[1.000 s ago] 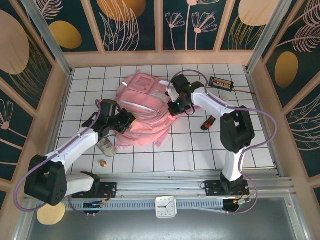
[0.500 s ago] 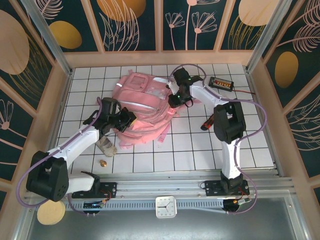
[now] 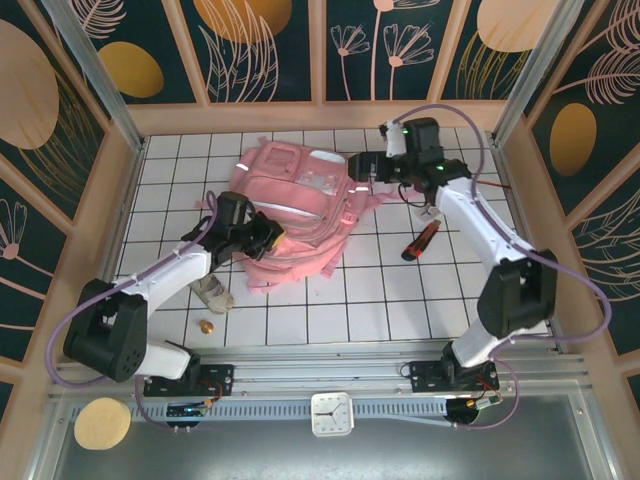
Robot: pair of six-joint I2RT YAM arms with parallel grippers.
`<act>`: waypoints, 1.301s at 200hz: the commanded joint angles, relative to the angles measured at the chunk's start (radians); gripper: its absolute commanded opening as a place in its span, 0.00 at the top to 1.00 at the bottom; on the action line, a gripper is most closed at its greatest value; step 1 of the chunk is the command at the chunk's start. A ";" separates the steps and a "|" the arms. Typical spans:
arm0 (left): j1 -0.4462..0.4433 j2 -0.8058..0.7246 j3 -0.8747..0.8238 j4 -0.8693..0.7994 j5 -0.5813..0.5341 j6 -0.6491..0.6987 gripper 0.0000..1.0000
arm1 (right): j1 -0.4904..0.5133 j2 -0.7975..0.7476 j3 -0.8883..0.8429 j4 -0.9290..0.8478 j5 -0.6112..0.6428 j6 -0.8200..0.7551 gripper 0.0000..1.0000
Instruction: Pack the student bag
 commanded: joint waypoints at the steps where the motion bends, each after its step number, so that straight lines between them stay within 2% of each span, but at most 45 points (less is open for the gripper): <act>1: -0.024 -0.006 0.036 0.026 0.017 -0.008 0.65 | 0.029 0.081 -0.002 0.004 -0.194 0.022 0.08; 13: -0.022 -0.046 0.033 -0.042 -0.009 0.018 0.54 | 0.063 0.114 0.005 -0.058 -0.174 -0.073 0.09; 30: -0.018 -0.116 0.014 -0.123 -0.045 0.038 0.54 | 0.058 0.175 0.007 -0.064 -0.226 -0.083 0.18; 54: -0.006 -0.171 -0.025 -0.145 -0.054 0.020 0.51 | 0.042 0.278 0.054 -0.040 -0.300 0.000 0.30; 91: -0.004 -0.127 0.047 -0.213 -0.077 0.087 0.49 | 0.091 0.337 0.074 -0.033 -0.262 -0.051 0.33; 114: 0.005 -0.103 0.085 -0.221 -0.075 0.095 0.49 | 0.082 0.417 0.138 -0.091 -0.302 -0.013 0.42; 131: 0.028 -0.091 0.121 -0.213 -0.076 0.082 0.48 | 0.094 0.422 0.155 -0.103 -0.284 -0.011 0.42; 165: 0.033 -0.038 0.147 -0.092 0.014 -0.043 0.49 | 0.101 0.396 0.105 -0.055 -0.265 0.021 0.42; 260: 0.002 0.001 0.062 -0.018 -0.012 -0.171 0.49 | 0.096 0.399 0.088 -0.023 -0.268 0.024 0.42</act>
